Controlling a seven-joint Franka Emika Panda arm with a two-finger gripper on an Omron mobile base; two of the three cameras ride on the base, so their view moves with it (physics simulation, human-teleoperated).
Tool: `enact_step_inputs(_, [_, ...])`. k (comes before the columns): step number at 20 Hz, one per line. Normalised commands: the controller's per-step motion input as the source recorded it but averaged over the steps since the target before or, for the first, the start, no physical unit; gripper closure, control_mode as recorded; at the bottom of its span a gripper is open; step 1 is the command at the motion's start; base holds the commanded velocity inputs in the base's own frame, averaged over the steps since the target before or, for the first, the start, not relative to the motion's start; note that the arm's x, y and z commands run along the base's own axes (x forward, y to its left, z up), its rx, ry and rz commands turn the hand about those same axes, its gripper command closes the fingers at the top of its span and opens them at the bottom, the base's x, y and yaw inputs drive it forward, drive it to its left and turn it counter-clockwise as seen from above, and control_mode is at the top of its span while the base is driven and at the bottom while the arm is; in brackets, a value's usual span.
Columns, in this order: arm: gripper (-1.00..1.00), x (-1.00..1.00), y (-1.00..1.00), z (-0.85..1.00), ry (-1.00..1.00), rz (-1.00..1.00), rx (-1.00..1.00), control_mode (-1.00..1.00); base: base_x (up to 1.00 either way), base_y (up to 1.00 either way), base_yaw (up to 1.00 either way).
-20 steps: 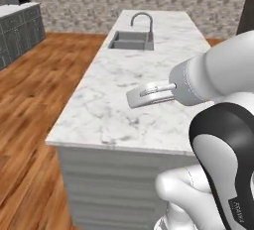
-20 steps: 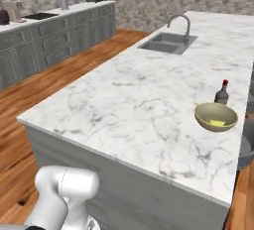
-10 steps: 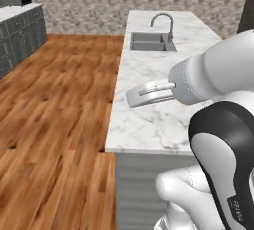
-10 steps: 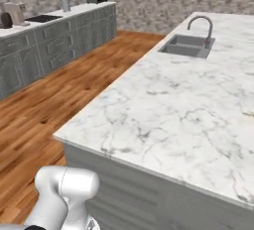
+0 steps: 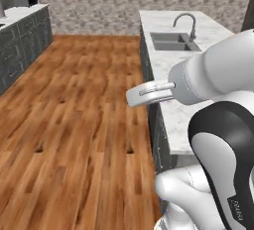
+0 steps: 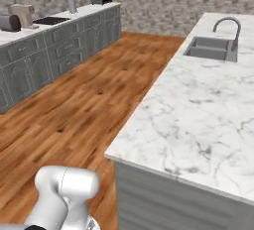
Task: There is a bowl on the dining counter. Grab a lemon wedge from the fridge and place it in the bowl. Then get the liquor bottle and glass cup from the cabinet and place them next to the bowl.
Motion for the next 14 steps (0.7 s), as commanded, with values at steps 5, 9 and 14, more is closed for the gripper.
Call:
enact_step_inputs(5, [-1.0, 0.0, 0.0, 0.0, 0.0, 0.0, 0.0, 1.0, 0.17, 1.0, -0.1])
enact_step_inputs(9, [-1.0, 0.0, 0.0, 0.0, 0.0, 0.0, 0.0, 1.0, 0.24, 1.0, -0.11])
enact_step_inputs(14, [-1.0, 0.0, 0.0, 0.0, 0.0, 0.0, 0.0, 1.0, 0.38, 1.0, -0.16])
